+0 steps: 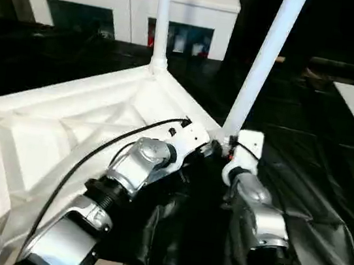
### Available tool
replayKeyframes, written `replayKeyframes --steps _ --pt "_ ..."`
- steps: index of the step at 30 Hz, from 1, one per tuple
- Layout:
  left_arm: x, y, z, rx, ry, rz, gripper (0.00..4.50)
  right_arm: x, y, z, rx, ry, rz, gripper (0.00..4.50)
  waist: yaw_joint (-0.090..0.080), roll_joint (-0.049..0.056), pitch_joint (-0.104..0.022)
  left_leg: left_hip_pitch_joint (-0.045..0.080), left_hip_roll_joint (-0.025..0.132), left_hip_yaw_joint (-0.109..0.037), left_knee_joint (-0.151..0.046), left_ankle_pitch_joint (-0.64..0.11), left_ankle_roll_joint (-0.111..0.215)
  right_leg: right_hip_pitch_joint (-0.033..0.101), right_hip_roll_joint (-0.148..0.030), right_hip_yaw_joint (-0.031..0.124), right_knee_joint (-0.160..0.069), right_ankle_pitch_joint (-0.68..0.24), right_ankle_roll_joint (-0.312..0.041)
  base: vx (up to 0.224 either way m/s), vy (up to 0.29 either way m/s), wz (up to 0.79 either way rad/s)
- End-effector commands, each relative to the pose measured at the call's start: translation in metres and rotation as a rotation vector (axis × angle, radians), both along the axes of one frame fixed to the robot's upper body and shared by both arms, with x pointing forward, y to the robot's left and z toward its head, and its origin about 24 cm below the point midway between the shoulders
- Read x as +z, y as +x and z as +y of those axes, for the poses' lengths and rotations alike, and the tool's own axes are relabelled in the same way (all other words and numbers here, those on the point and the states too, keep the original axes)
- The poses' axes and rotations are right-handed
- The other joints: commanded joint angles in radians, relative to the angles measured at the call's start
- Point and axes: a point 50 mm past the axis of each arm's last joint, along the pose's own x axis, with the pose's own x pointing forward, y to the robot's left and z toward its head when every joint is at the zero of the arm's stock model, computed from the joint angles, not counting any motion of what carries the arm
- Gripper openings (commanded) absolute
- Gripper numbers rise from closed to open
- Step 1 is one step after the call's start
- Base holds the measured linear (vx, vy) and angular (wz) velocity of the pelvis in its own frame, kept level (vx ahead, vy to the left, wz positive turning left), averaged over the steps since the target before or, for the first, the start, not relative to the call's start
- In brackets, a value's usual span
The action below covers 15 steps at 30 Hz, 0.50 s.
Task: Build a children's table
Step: Rotate leg to tighten
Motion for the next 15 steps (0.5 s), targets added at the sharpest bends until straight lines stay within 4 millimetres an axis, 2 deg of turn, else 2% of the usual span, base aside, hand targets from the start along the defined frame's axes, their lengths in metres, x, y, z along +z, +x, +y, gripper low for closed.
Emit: replayKeyframes --steps 1,3,4,6,8,9,10,11,12,13,14,15 --pt "-0.003 -0.002 0.0 -0.094 0.043 -0.05 0.0 0.01 -0.008 -0.017 -0.034 -0.043 -0.068 3.31 0.007 0.001 -0.061 0.006 0.033 -0.002 -0.065 -0.083 0.123 0.064 -0.042 0.032 -0.044 -0.014 -0.249 0.0 0.0 0.0" --pt "-0.003 -0.003 -0.001 -0.117 0.042 -0.058 0.0 0.013 -0.011 -0.024 -0.042 -0.069 -0.09 3.31 0.014 0.002 -0.057 0.008 0.036 -0.002 -0.069 -0.115 0.107 0.063 -0.041 0.033 -0.049 -0.066 -0.232 0.0 0.0 0.0" --pt "-0.003 -0.003 -0.002 -0.129 0.042 -0.061 0.0 0.014 -0.014 -0.028 -0.047 -0.086 -0.103 3.31 0.013 0.001 -0.055 0.007 0.035 -0.003 -0.074 -0.157 0.088 0.065 -0.042 0.032 -0.053 -0.124 -0.223 0.0 0.0 0.0" --pt "-0.001 -0.008 -0.006 -0.217 0.025 -0.073 0.0 0.015 -0.019 -0.041 -0.057 -0.107 -0.125 3.31 0.011 0.001 -0.051 0.011 0.036 -0.004 -0.08 -0.234 0.052 0.058 -0.042 0.033 -0.066 -0.244 -0.191 0.0 0.0 0.0" --pt "-0.001 -0.008 -0.006 -0.217 0.025 -0.073 0.0 0.015 -0.019 -0.041 -0.057 -0.107 -0.125 3.31 0.012 0.0 -0.051 0.016 0.036 -0.003 -0.079 -0.255 0.042 0.052 -0.041 0.035 -0.069 -0.266 -0.182 0.0 0.0 0.0" --pt "-0.001 -0.01 -0.008 -0.272 0.026 -0.087 0.0 0.015 -0.022 -0.047 -0.043 -0.099 -0.135 3.31 0.011 0.004 -0.051 0.011 0.037 -0.005 -0.081 -0.26 0.038 0.056 -0.042 0.035 -0.068 -0.26 -0.177 0.0 0.0 0.0" --pt "-0.001 -0.01 -0.008 -0.272 0.026 -0.087 0.0 0.015 -0.022 -0.047 -0.043 -0.099 -0.135 3.31 0.011 0.004 -0.051 0.011 0.037 -0.005 -0.081 -0.26 0.038 0.056 -0.042 0.035 -0.068 -0.26 -0.177 0.0 0.0 0.0" --pt "0.0 -0.013 -0.008 -0.325 0.026 -0.098 0.0 0.016 -0.026 -0.048 0.066 -0.09 -0.138 3.31 0.012 0.004 -0.052 0.012 0.037 -0.005 -0.08 -0.246 0.039 0.054 -0.042 0.035 -0.065 -0.235 -0.184 0.0 0.0 0.0" --pt "0.0 -0.013 -0.008 -0.325 0.026 -0.098 0.0 0.016 -0.026 -0.048 0.066 -0.09 -0.138 3.31 0.018 0.005 -0.052 0.008 0.039 -0.005 -0.077 -0.222 0.06 0.059 -0.044 0.036 -0.061 -0.192 -0.192 0.0 0.0 0.0" --pt "0.0 -0.015 -0.006 -0.355 0.021 -0.102 0.0 0.016 -0.036 -0.049 0.238 -0.07 -0.118 3.31 0.016 0.004 -0.053 0.006 0.038 -0.005 -0.076 -0.209 0.063 0.06 -0.044 0.035 -0.058 -0.177 -0.197 0.0 0.0 0.0" --pt "-0.001 -0.016 -0.003 -0.384 0.017 -0.099 0.0 0.016 -0.047 -0.05 0.399 -0.079 -0.096 3.31 0.027 0.004 -0.053 0.01 0.041 -0.006 -0.073 -0.22 0.089 0.07 -0.043 0.032 -0.06 -0.157 -0.2 0.0 0.0 0.0" --pt "0.0 -0.017 0.0 -0.403 0.011 -0.104 0.0 0.014 -0.059 -0.052 0.536 -0.087 -0.057 3.31 0.03 -0.001 -0.05 0.01 0.044 -0.005 -0.071 -0.22 0.101 0.068 -0.044 0.036 -0.058 -0.147 -0.2 0.0 0.0 0.0"
